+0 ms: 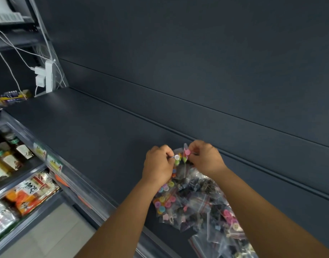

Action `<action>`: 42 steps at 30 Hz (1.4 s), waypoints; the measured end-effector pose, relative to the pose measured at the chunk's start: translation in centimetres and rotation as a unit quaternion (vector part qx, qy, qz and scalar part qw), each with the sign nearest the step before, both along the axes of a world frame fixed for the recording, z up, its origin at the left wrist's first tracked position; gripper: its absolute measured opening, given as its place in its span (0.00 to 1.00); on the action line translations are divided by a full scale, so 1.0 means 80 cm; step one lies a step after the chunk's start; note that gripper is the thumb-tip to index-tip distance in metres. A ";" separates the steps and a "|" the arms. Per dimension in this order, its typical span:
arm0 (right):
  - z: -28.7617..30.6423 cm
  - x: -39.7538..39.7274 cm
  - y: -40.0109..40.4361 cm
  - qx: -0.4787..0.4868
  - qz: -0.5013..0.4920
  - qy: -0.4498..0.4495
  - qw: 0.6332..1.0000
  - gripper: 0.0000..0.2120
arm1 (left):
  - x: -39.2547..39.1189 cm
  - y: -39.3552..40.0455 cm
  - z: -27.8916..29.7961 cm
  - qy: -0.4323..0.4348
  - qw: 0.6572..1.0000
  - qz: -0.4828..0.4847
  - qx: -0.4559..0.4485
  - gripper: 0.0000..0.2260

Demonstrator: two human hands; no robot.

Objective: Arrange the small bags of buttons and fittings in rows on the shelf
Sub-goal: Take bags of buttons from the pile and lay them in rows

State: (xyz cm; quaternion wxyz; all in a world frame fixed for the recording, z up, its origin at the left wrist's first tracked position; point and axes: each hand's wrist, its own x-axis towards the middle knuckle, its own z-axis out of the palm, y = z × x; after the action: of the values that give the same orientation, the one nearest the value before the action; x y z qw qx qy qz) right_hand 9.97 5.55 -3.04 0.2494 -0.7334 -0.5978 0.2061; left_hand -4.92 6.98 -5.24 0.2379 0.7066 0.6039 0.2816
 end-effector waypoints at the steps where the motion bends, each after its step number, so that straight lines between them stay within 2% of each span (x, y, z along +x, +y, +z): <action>1: 0.005 0.000 -0.004 0.020 -0.010 0.019 1.000 0.03 | 0.000 -0.002 0.004 -0.015 1.000 -0.003 0.009 0.04; 7: 0.033 0.007 -0.036 0.091 -0.059 0.175 0.979 0.08 | 0.009 -0.019 0.034 -0.155 0.986 -0.055 -0.002 0.05; 11: 0.046 0.020 -0.070 0.098 -0.082 0.241 0.962 0.06 | 0.026 -0.037 0.048 -0.262 0.962 -0.074 -0.019 0.05; 14: 0.054 0.033 -0.103 0.097 -0.098 0.298 0.944 0.04 | 0.046 -0.056 0.056 -0.306 0.947 -0.088 -0.039 0.05; 17: 0.061 0.048 -0.140 0.103 -0.098 0.380 0.914 0.04 | 0.072 -0.080 0.064 -0.354 0.926 -0.101 -0.079 0.11; 20: 0.066 0.063 -0.177 0.123 -0.116 0.445 0.880 0.04 | 0.099 -0.108 0.073 -0.355 0.913 -0.142 -0.139 0.17; 24: 0.070 0.091 -0.222 0.161 -0.192 0.435 0.865 0.04 | 0.133 -0.147 0.083 -0.326 0.901 -0.238 -0.162 0.12; 29: 0.074 0.131 -0.279 0.199 -0.258 0.372 0.869 0.07 | 0.188 -0.197 0.095 -0.342 0.858 -0.314 -0.220 0.07; 36: 0.085 0.209 -0.367 0.239 -0.273 0.376 0.853 0.04 | 0.271 -0.273 0.102 -0.325 0.846 -0.340 -0.250 0.11; 42: 0.088 0.302 -0.451 0.254 -0.251 0.372 0.857 0.07 | 0.362 -0.357 0.107 -0.320 0.855 -0.312 -0.264 0.04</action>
State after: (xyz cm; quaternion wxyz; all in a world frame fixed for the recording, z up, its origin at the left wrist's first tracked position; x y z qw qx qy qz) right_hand 34.15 -30.56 3.97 0.6742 -0.6384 -0.2875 0.2350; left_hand 24.06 -21.56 3.30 0.6710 0.6393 0.2942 0.2336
